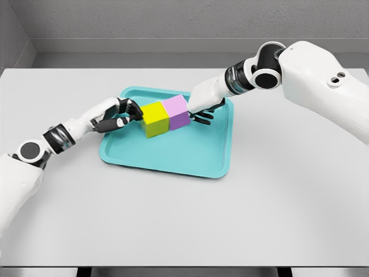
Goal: Push two cubes
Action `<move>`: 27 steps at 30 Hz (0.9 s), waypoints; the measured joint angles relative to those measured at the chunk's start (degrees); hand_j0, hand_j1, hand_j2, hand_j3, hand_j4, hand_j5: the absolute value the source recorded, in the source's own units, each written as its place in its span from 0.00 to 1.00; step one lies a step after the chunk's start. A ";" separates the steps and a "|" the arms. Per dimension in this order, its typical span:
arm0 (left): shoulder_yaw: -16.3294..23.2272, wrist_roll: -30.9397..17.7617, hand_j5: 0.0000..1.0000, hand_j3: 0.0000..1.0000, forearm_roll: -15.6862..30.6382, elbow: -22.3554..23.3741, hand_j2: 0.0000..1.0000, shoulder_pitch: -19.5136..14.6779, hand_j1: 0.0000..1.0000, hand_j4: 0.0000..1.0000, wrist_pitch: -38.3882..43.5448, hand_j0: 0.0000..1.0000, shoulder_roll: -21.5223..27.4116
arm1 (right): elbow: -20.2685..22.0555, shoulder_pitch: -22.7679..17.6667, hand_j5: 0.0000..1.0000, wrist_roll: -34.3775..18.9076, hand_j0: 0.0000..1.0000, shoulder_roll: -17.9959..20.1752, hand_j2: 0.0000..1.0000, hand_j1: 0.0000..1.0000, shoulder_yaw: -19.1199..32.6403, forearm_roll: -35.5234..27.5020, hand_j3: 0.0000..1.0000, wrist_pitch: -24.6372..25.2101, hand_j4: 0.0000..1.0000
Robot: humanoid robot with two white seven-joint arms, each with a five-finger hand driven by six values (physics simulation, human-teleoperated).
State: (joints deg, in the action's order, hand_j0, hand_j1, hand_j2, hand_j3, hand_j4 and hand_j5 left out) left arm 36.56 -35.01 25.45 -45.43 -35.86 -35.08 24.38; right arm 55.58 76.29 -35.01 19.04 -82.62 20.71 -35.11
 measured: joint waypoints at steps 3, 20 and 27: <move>0.03 0.00 0.45 0.45 0.02 -0.32 0.45 0.00 0.45 0.45 -0.01 0.45 0.19 | 0.70 0.18 0.14 0.00 0.14 0.35 0.14 0.14 0.09 -0.01 0.14 0.00 0.14; -0.53 0.00 0.46 0.46 0.78 -1.76 0.46 1.85 0.46 0.46 0.00 0.46 0.85 | 0.43 0.71 0.14 0.00 0.14 1.77 0.14 0.14 0.35 0.03 0.14 -0.01 0.14; -0.57 0.00 0.48 0.48 12.15 -17.17 0.48 6.94 0.48 0.48 -0.03 0.48 12.66 | 0.37 0.97 0.14 0.00 0.14 2.33 0.14 0.14 0.38 -0.02 0.14 0.01 0.14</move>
State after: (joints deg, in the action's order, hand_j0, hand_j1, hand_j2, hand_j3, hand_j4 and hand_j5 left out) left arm 35.99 -35.01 37.60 -62.60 -28.92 -35.11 37.04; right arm 55.95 77.25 -35.00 21.37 -82.24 20.69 -35.10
